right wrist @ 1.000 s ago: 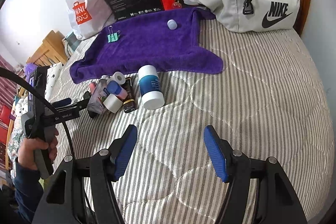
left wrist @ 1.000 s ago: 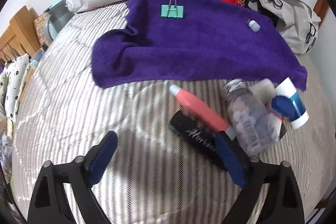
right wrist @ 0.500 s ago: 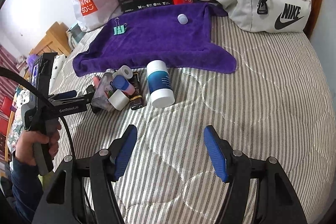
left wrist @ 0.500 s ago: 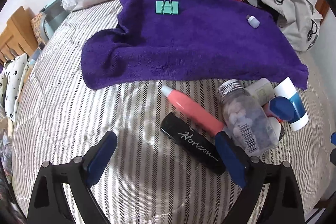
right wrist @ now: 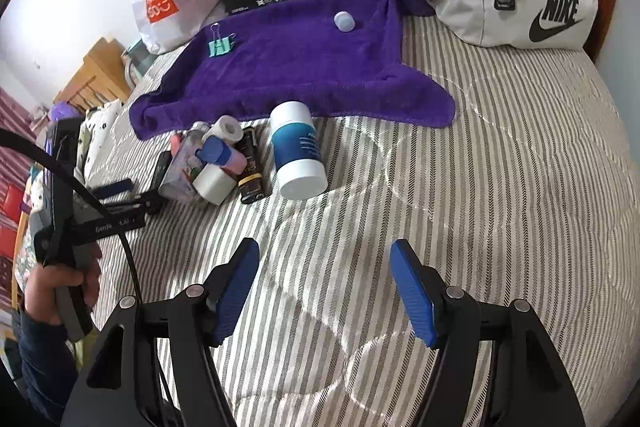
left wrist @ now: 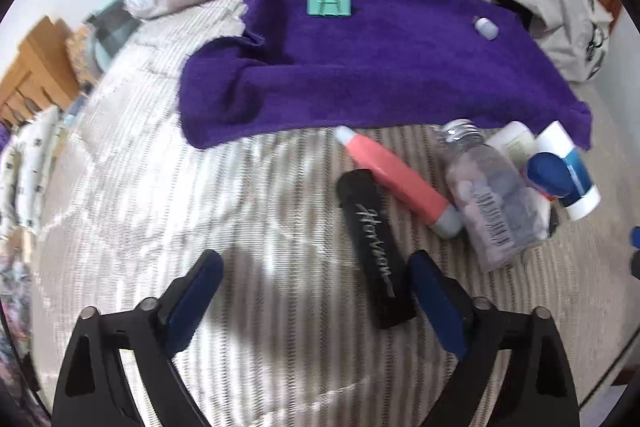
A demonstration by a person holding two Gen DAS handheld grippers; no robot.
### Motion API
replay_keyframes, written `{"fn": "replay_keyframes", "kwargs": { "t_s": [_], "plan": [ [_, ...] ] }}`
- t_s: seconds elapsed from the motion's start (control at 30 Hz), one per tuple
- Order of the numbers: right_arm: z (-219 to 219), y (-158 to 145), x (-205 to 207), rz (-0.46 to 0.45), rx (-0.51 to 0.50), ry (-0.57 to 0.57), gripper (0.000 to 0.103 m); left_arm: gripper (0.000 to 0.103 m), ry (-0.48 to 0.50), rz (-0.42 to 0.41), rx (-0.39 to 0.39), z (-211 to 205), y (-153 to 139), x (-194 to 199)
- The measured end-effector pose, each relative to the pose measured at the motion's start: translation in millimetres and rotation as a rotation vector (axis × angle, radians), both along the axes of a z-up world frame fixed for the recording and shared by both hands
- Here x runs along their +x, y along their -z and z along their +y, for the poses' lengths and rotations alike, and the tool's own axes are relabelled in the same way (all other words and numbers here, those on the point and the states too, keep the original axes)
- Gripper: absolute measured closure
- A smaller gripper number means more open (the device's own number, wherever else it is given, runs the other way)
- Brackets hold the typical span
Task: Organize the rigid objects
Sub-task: 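Grasp the black Horizon case with the left tool while the right tool reaches the blue-white stick, then grasp and lift the blue-white stick with the right tool while the left tool lifts the Horizon case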
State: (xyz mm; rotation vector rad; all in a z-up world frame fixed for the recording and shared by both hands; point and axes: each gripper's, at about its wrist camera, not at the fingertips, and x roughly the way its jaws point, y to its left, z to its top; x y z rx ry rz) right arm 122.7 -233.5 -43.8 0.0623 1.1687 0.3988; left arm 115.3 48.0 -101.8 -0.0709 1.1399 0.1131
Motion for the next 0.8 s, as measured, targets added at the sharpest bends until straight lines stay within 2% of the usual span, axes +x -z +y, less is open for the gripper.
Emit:
{"fn": "replay_keyframes", "kwargs": {
  "t_s": [0.1, 0.3, 0.47, 0.63, 0.7, 0.8],
  "plan": [
    [-2, 1, 7, -0.006, 0.016, 0.019, 0.035, 0.027, 0.024, -0.042, 0.011, -3, -1, 1],
    [6, 0, 29, -0.041, -0.005, 0.02, 0.035, 0.074, 0.07, -0.104, 0.004, -16, -6, 2],
    [29, 3, 47, -0.079, -0.028, -0.038, 0.035, 0.077, 0.073, -0.126, -0.023, -13, -6, -2],
    [58, 22, 56, -0.085, -0.129, -0.128, 0.036, 0.077, 0.078, -0.125, -0.012, -15, -5, -1],
    [66, 28, 56, -0.097, -0.161, -0.149, 0.039, 0.077, 0.08, -0.128, -0.002, -15, -5, -2],
    [72, 39, 59, -0.097, -0.188, -0.165, 0.048, 0.077, 0.085, -0.13, -0.002, -15, -6, -3]
  ]
}}
